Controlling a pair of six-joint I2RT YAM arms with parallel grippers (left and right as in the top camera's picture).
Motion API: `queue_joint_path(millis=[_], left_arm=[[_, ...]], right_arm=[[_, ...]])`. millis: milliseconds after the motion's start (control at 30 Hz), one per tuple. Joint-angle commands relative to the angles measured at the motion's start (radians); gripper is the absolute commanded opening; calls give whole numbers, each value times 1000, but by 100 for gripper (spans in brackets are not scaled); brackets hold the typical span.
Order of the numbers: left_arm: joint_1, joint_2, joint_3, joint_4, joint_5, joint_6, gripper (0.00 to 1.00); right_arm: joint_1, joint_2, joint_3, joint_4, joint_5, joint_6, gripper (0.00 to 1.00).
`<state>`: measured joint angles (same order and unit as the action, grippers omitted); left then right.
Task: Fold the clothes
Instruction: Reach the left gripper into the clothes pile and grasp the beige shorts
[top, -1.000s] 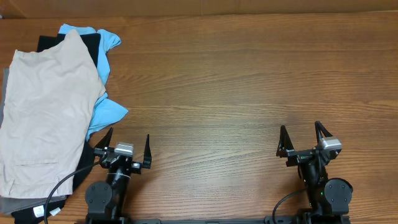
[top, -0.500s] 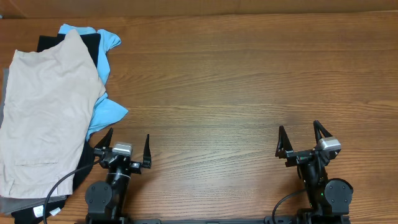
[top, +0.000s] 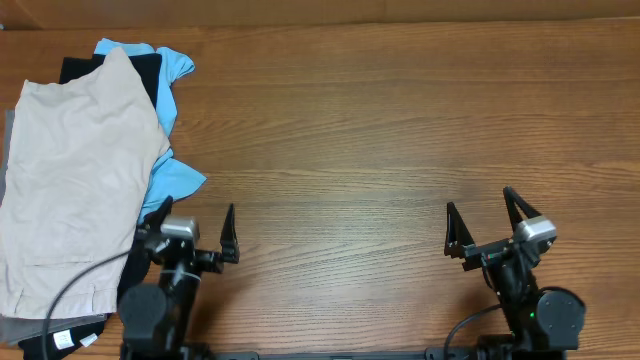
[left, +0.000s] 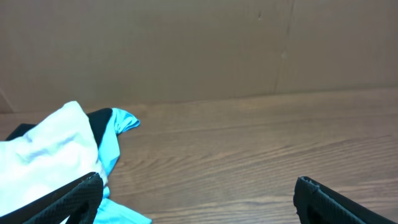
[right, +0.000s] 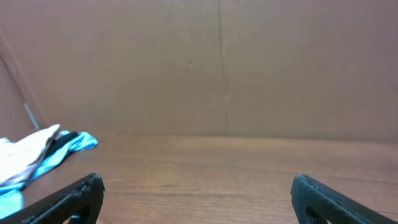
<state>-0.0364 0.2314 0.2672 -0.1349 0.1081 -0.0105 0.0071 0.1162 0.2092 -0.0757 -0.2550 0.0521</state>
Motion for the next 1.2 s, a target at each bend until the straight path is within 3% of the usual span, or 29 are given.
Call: queue_joint_path(millis=[0,133,433,533,867,1167], left_arm=[[3,150,146,-2,1,-20,100],[3,372,370,-108,18,-19,100],[3,919,1019,-683,47,20,100],[3,1049,1168,-784,122,19,100],[54,1231,1228,-796,26,71,100],[493,1359,1228,-752,113,66,86]], right_arm=[[-3,97,128,-43,-33,1,100],[-3,265,317,-162,-51,1,100],[-3,735,861,-664,-55,1,100],[-3,869,990,-783,-66,2,100],[-3,1136,1054,-808,-272,1,100],[-2,1217,1054,-801,-301,1,98]])
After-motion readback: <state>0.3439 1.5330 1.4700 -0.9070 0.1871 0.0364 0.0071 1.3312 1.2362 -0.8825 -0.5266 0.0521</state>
